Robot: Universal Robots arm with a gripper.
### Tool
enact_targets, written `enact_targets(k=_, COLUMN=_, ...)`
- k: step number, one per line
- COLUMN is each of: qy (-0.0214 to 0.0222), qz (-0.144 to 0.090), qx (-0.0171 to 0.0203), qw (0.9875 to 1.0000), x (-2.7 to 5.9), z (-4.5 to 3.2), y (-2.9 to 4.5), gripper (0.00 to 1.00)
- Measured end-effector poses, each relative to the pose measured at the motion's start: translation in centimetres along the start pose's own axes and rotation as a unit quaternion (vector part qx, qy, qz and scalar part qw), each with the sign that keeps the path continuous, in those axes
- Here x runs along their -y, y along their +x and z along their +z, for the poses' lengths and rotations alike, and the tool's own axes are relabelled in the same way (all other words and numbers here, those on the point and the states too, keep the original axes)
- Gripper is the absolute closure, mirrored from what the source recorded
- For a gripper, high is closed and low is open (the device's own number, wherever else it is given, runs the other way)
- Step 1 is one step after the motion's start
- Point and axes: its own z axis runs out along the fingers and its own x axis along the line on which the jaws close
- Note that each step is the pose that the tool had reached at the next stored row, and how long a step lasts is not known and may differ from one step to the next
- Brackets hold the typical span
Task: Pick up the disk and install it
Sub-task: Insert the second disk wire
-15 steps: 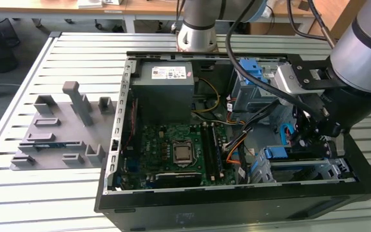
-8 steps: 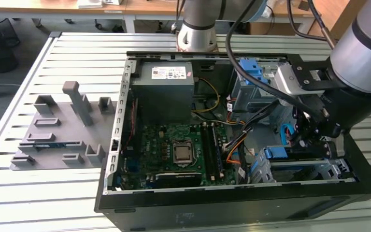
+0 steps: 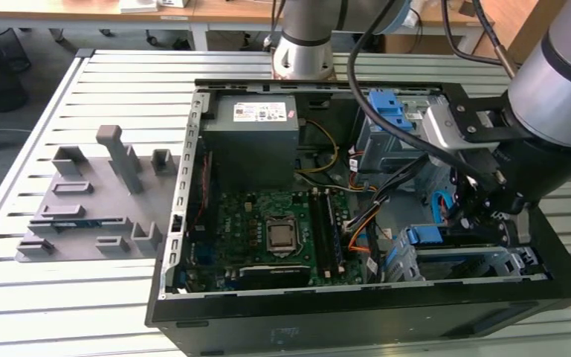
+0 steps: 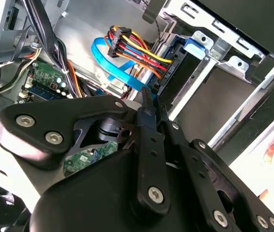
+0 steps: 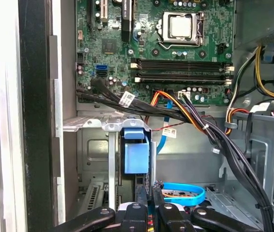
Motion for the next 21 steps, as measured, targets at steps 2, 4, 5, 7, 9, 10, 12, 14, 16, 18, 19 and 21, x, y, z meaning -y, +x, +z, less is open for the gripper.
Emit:
enact_targets(k=2, qy=0.0000, qz=0.000, qx=-0.0001, qw=1.0000, x=0.00, z=0.01, y=0.05, gripper=0.84)
enact_targets(k=4, qy=0.0000, qz=0.000, qx=0.0000, qw=1.0000, x=0.00, z=0.02, y=0.09, gripper=0.84)
enact_targets(k=5, qy=0.0000, qz=0.000, qx=0.0000, qw=1.0000, x=0.00, z=0.02, y=0.10, gripper=0.84)
enact_targets(k=7, qy=0.0000, qz=0.000, qx=-0.0001, qw=1.0000, x=0.00, z=0.03, y=0.16, gripper=0.84)
enact_targets(k=9, qy=0.0000, qz=0.000, qx=0.0008, qw=1.0000, x=0.18, z=0.21, y=0.18, gripper=0.84)
enact_targets(k=10, qy=0.0000, qz=0.000, qx=0.0008, qw=1.0000, x=0.18, z=0.22, y=0.18, gripper=0.84)
enact_targets(k=12, qy=0.0000, qz=0.000, qx=0.0008, qw=1.0000, x=0.18, z=0.25, y=0.18, gripper=0.84)
enact_targets(k=14, qy=0.0000, qz=0.000, qx=0.0009, qw=1.0000, x=0.17, z=0.30, y=0.18, gripper=0.84)
enact_targets(k=16, qy=0.0000, qz=0.000, qx=0.0008, qw=1.0000, x=0.17, z=0.33, y=0.19, gripper=0.84)
enact_targets(k=18, qy=0.0000, qz=0.000, qx=0.0008, qw=1.0000, x=0.17, z=0.38, y=0.19, gripper=0.84)
enact_targets(k=19, qy=0.0000, qz=0.000, qx=0.0008, qw=1.0000, x=0.17, z=0.39, y=0.19, gripper=0.84)
enact_targets(k=21, qy=0.0000, qz=0.000, qx=0.0009, qw=1.0000, x=0.16, z=0.45, y=0.20, gripper=0.84)
